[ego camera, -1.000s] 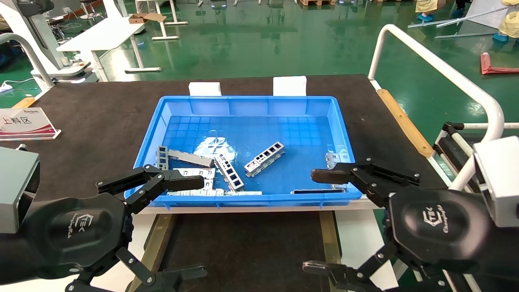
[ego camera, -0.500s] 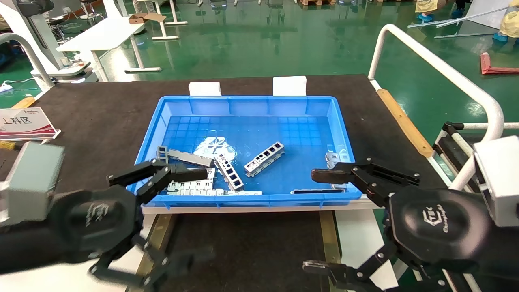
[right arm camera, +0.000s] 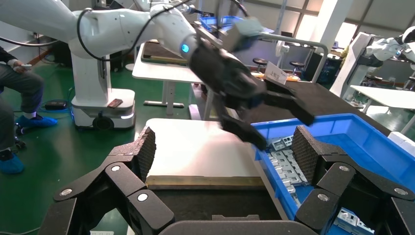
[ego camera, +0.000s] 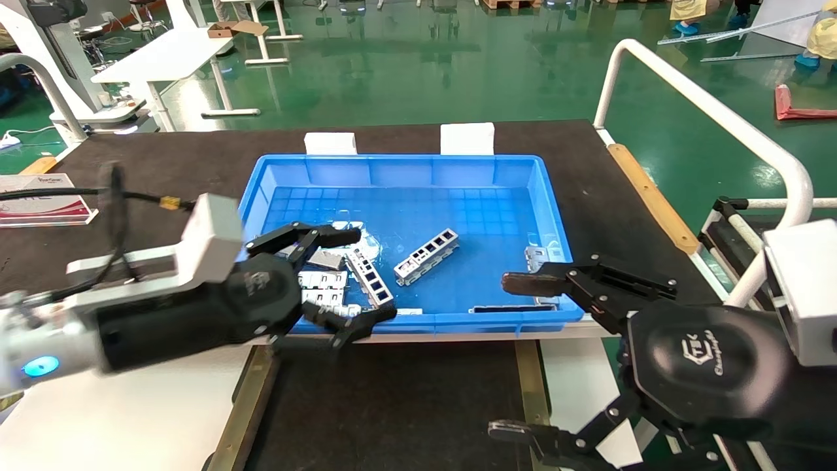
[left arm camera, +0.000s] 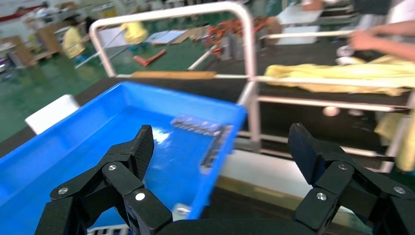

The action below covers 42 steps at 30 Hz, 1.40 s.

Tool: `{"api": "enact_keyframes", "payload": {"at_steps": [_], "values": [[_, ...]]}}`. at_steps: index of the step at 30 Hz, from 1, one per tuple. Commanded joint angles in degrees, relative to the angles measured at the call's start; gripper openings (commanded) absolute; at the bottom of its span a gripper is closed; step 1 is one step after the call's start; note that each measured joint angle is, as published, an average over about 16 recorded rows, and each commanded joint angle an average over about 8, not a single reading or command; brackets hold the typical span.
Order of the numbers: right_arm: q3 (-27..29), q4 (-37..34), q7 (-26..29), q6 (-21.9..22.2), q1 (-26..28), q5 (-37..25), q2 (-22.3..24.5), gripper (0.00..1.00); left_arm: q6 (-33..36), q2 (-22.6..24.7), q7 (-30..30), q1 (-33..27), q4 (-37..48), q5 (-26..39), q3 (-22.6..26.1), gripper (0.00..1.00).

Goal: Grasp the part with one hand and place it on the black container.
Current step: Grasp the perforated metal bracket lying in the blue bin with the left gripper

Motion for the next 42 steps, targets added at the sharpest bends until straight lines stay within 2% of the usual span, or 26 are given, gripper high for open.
{"api": "enact_keyframes", "payload": {"at_steps": [1,12,27,33,41,42], "values": [[0.0,0.0,0.0,0.0,0.0,0.0,0.0,1.00,-1.9,1.5,-0.3,-0.8,0.9,2.0,0.9,1.00],[0.0,0.0,0.0,0.0,0.0,0.0,0.0,1.00,-9.9,14.2,3.1,-8.2,15.2,11.7,6.0,1.00],[-0.1,0.0,0.0,0.0,0.0,0.0,0.0,1.00,-17.3,27.8,11.2,-16.8,39.9,17.1,8.8,1.00],[-0.1,0.0,0.0,0.0,0.0,0.1,0.0,1.00,-20.6,31.1,14.2,-18.8,47.7,16.6,9.2,1.00],[-0.1,0.0,0.0,0.0,0.0,0.1,0.0,1.00,-24.6,32.0,15.0,-18.9,50.7,13.7,12.1,1.00],[-0.1,0.0,0.0,0.0,0.0,0.1,0.0,0.94,-25.2,32.0,14.9,-18.8,50.7,13.3,12.6,0.99]]}}
